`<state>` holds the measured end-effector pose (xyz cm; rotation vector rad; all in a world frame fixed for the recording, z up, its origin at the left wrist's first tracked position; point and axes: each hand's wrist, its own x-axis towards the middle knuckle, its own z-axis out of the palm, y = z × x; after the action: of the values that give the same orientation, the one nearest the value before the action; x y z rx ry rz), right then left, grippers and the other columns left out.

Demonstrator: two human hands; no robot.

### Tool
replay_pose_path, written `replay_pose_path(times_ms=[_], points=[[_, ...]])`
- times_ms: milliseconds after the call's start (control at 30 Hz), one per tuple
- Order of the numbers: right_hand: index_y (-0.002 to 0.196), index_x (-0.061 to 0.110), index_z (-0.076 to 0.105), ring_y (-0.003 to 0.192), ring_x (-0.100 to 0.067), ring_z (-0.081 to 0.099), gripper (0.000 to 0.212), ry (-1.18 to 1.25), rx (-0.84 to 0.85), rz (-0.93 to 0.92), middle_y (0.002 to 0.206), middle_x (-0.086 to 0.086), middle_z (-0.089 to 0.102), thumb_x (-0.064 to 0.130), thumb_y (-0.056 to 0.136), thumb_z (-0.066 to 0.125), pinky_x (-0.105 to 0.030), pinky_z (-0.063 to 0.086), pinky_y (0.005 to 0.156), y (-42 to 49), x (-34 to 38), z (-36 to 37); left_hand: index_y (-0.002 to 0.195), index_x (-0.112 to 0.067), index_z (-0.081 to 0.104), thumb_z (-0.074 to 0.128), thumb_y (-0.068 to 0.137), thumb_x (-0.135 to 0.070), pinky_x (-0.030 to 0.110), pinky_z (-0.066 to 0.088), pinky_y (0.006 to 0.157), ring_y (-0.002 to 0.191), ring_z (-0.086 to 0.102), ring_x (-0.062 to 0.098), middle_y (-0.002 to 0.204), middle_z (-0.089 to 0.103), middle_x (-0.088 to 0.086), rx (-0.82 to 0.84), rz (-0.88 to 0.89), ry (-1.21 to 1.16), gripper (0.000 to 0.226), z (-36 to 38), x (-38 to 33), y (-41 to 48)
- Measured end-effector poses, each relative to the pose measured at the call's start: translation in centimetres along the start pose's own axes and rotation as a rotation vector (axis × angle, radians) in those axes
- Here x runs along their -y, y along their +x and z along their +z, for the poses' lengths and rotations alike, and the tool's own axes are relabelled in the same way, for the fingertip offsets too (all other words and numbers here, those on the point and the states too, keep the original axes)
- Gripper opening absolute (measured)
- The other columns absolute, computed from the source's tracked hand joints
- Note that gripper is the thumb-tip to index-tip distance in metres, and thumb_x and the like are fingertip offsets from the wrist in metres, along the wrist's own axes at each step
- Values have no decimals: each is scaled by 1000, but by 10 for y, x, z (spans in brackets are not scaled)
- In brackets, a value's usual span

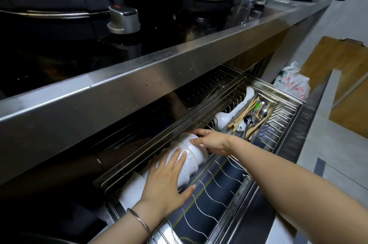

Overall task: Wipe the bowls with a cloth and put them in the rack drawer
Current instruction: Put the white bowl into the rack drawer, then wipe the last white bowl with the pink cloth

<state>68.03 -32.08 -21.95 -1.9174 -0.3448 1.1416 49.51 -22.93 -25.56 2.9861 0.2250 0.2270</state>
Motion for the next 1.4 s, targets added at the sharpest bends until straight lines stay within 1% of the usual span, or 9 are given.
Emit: replay_pose_path(times_ms=[200, 367, 433, 667, 833, 967, 1100, 1267, 1400], points=[[138, 6, 44, 104, -21, 57, 45, -171, -37, 17, 128, -13, 58, 19, 97, 55, -28, 52, 85, -15, 14, -4, 131, -19, 58, 31, 71, -71, 47, 54, 80, 116, 60, 29, 138, 55, 0, 130, -59, -60, 83, -14, -5, 3], [132, 6, 51, 93, -15, 57, 38, -292, -260, -126, 115, -6, 61, 23, 98, 53, -21, 48, 75, -48, 27, -13, 152, -29, -5, -8, 60, -73, 39, 2, 118, 148, -3, 23, 161, -12, -5, 326, -30, -44, 103, -33, -13, -1], [128, 7, 55, 107, -17, 57, 34, -358, -310, -204, 124, -8, 61, 21, 98, 53, -27, 45, 97, -73, 28, -12, 153, -28, -5, 5, 76, -73, 37, -1, 118, 149, -4, 24, 162, -9, -3, 309, 3, -22, 89, -45, -20, -4], [127, 18, 59, 111, -6, 57, 30, -433, -440, -427, 123, 7, 61, 24, 98, 52, -14, 44, 93, -192, 40, 1, 153, -26, 4, 38, 98, -47, 34, 1, 119, 149, 1, 17, 162, 1, -4, 97, 111, -80, 68, -155, -54, -33], [122, 28, 58, 106, 1, 58, 27, -373, -548, -599, 113, 16, 62, 23, 96, 54, -22, 47, 96, -268, 71, 35, 132, -16, 56, 34, 81, -49, 39, 47, 97, 119, 59, 23, 132, 61, 3, -160, 241, -34, 64, -241, -59, -76], [128, 34, 54, 114, 1, 55, 33, -411, -540, -674, 123, 14, 60, 31, 95, 56, -27, 45, 102, -312, 108, 73, 137, -17, 51, 30, 83, -51, 41, 40, 104, 127, 53, 24, 138, 55, 3, -242, 220, 58, 67, -307, -40, -115], [134, 39, 48, 124, 4, 45, 42, -450, -441, -769, 132, 17, 50, 39, 93, 55, -25, 38, 106, -343, 146, 128, 153, -24, 17, 3, 80, -60, 35, -2, 118, 148, 9, 19, 160, 13, -4, -266, 111, 77, 82, -350, 3, -162], [138, 42, 42, 128, 14, 35, 52, -584, -278, -895, 139, 29, 42, 52, 88, 54, -16, 30, 108, -351, 176, 205, 128, -17, 59, 36, 86, -53, 45, 44, 99, 122, 57, 27, 134, 58, 4, -283, -31, 140, 61, -367, 66, -229], [136, 41, 45, 128, 15, 33, 49, -617, -189, -929, 137, 29, 41, 51, 89, 56, -14, 27, 107, -343, 187, 259, 126, -18, 61, 33, 86, -55, 30, 31, 108, 124, 56, 24, 132, 60, 1, -254, -127, 112, 61, -374, 106, -275]])
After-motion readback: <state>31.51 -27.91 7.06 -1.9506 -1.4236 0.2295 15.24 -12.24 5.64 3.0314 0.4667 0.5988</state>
